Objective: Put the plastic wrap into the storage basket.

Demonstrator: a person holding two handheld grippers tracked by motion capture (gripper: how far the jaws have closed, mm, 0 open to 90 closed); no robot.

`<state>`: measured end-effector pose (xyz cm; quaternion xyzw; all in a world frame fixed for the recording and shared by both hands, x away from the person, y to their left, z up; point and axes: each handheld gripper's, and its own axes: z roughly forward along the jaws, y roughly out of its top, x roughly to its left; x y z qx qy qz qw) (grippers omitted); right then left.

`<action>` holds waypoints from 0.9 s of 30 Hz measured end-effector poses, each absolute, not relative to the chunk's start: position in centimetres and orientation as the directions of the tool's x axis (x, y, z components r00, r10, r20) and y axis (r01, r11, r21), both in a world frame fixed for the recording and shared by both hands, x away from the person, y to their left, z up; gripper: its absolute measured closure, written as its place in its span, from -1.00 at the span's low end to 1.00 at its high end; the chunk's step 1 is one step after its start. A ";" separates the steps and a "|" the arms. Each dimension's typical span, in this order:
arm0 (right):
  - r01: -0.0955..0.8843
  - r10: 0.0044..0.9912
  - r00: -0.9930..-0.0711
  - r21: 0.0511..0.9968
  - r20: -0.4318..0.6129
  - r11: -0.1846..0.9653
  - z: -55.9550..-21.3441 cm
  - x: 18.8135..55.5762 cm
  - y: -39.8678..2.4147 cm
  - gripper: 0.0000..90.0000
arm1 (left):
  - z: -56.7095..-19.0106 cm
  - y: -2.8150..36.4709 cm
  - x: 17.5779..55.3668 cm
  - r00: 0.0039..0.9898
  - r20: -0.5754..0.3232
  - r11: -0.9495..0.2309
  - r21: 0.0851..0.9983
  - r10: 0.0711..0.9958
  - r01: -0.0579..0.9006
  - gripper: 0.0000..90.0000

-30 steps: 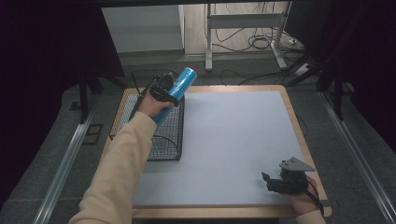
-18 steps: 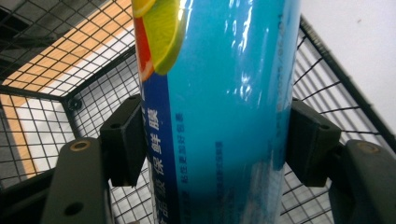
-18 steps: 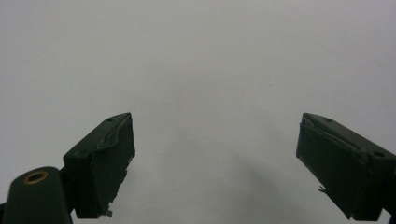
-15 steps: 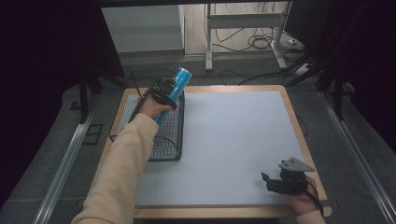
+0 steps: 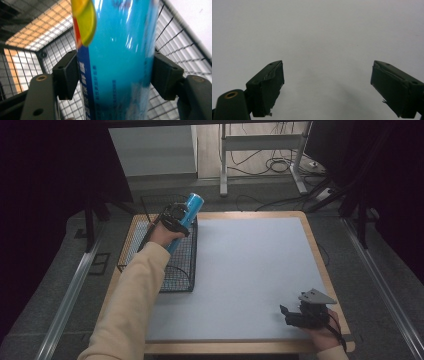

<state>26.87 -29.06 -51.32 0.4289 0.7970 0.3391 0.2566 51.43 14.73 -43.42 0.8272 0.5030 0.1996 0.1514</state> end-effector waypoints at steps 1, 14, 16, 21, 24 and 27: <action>0.509 0.858 -0.500 0.761 -0.118 0.402 -51.3 26.9 -29.1 -0.74 | -43.2 14.8 51.4 0.407 0.158 -0.432 0.460 0.900 0.776 -0.42; 0.510 0.859 -0.499 0.762 -0.116 0.400 -51.3 26.9 -29.0 -0.74 | -39.6 14.8 48.6 0.412 0.082 -0.382 0.571 0.907 0.727 -0.68; 0.507 0.859 -0.498 0.765 -0.117 0.398 -51.2 26.8 -29.0 -0.74 | -38.8 14.8 47.8 0.425 0.058 -0.374 0.591 0.903 0.714 -0.65; 0.507 0.859 -0.498 0.765 -0.116 0.397 -51.2 26.9 -29.0 -0.74 | -37.7 14.4 45.5 0.483 0.035 -0.399 0.618 0.875 0.678 -0.65; 0.496 0.859 -0.498 0.772 -0.122 0.397 -51.1 26.8 -29.0 -0.74 | -37.4 13.8 44.1 0.512 0.031 -0.416 0.628 0.858 0.658 -0.64; 0.491 0.861 -0.493 0.778 -0.122 0.392 -51.0 26.8 -29.0 -0.74 | -37.4 13.1 42.7 0.541 0.028 -0.429 0.645 0.841 0.632 -0.63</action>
